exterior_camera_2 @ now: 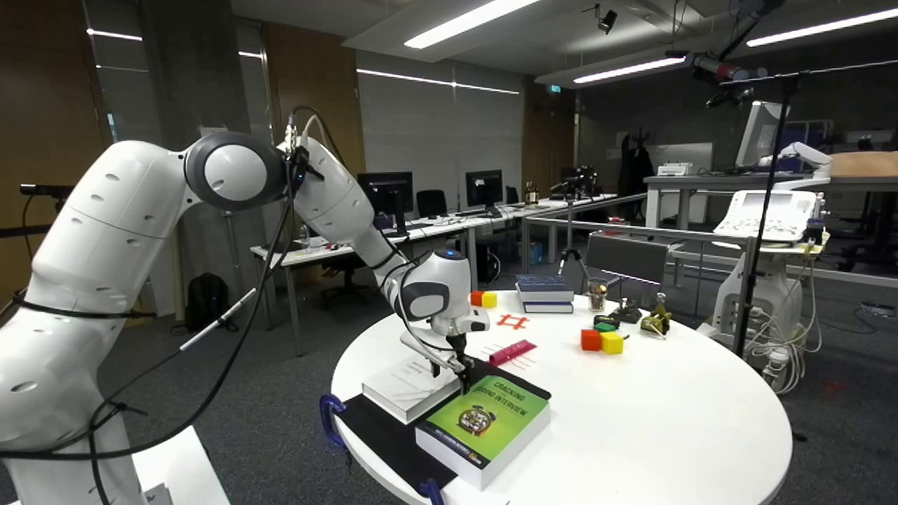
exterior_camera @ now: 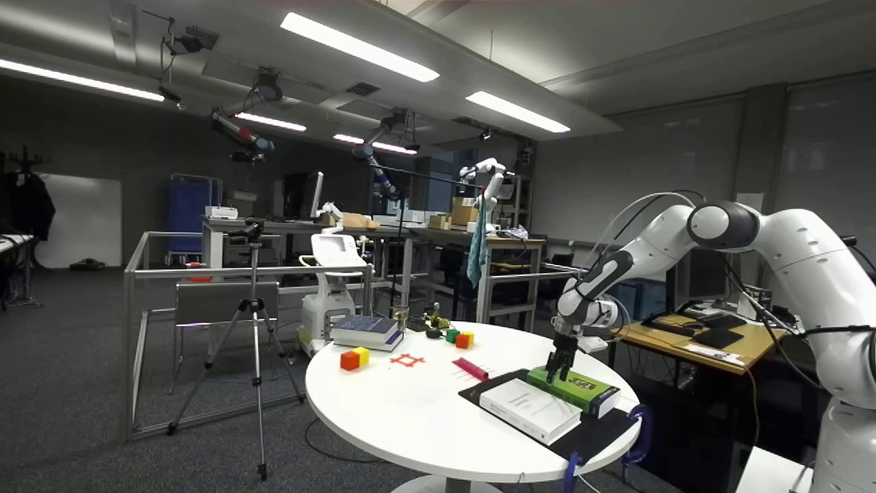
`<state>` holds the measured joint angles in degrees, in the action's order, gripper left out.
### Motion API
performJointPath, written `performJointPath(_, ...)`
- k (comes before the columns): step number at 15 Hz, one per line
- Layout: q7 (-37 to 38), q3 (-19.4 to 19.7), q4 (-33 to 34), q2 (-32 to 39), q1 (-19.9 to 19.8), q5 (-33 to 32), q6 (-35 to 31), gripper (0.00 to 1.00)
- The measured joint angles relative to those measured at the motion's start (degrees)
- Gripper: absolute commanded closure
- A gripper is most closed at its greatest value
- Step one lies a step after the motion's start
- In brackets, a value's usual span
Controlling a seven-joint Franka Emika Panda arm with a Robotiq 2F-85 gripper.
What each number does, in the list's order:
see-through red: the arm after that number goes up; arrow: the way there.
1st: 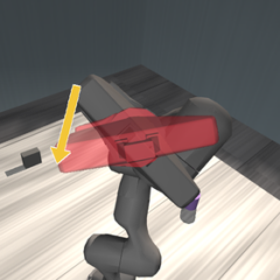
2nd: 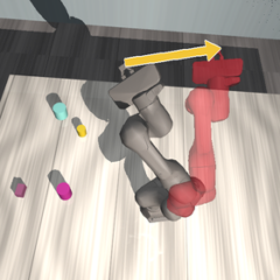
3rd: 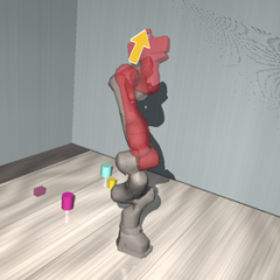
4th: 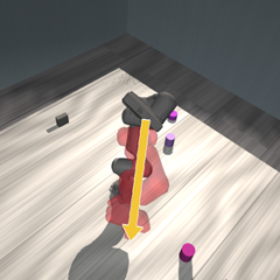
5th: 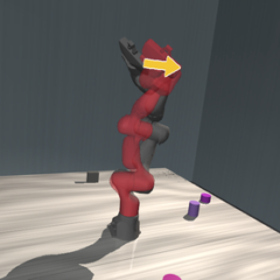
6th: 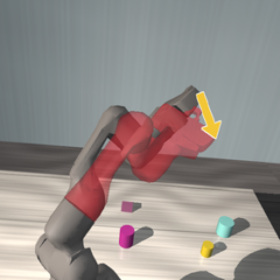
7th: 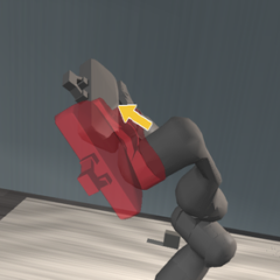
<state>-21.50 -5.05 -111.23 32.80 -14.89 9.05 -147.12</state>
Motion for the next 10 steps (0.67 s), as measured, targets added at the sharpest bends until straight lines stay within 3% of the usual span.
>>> performJointPath(5,12.4,9.27,-1.81,-5.34,10.65,-17.71,0.85,0.0)
performJointPath(10,24.71,15.6,-2.53,-6.87,17.36,-33.06,0.0,0.0)
